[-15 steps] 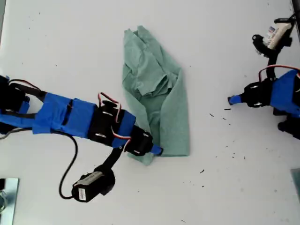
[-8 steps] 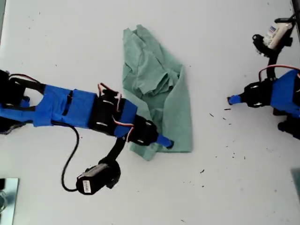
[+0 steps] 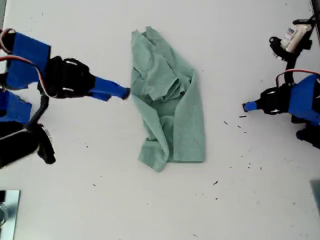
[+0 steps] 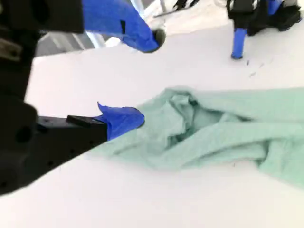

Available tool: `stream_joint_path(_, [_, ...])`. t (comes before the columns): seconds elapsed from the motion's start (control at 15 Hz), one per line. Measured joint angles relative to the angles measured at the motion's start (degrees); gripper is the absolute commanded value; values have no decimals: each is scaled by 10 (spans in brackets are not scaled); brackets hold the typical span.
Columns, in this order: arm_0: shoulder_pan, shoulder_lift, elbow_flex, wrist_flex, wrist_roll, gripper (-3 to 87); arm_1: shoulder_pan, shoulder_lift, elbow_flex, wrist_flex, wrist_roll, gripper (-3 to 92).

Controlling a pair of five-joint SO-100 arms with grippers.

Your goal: Fold t shirt

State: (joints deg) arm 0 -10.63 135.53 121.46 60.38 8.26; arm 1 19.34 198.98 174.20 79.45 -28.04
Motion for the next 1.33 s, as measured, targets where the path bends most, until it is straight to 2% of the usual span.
stream_joint_path(0.13, [1, 178, 312, -54, -50, 15, 0, 0, 0, 0, 0, 25])
stream_joint_path(0.27, [2, 389, 531, -53, -91, -1, 0, 0, 1, 0, 2, 25])
stream_joint_path(0.4, [2, 525, 592, -34, -102, -1, 0, 0, 1, 0, 4, 25])
stream_joint_path(0.6, [-7, 485, 591, -45, -99, -2, 0, -2, 1, 1, 19, 35])
stream_joint_path(0.73, [7, 376, 501, -40, -96, 17, -43, -20, -17, 5, 62, 187])
stream_joint_path(0.8, [31, 288, 413, -25, -96, 179, -64, -62, -66, 16, 88, 258])
stream_joint_path(0.93, [69, 88, 214, 5, -71, 273, -113, -224, -230, 19, 110, 351])
stream_joint_path(1.0, [91, -18, 102, 23, -43, 327, -138, -336, -323, 19, 111, 376])
stream_joint_path(1.13, [127, -229, -131, 85, 15, 322, -176, -545, -510, 46, 107, 383])
stream_joint_path(1.33, [155, -417, -334, 107, 39, 327, -214, -804, -745, 123, 112, 383])
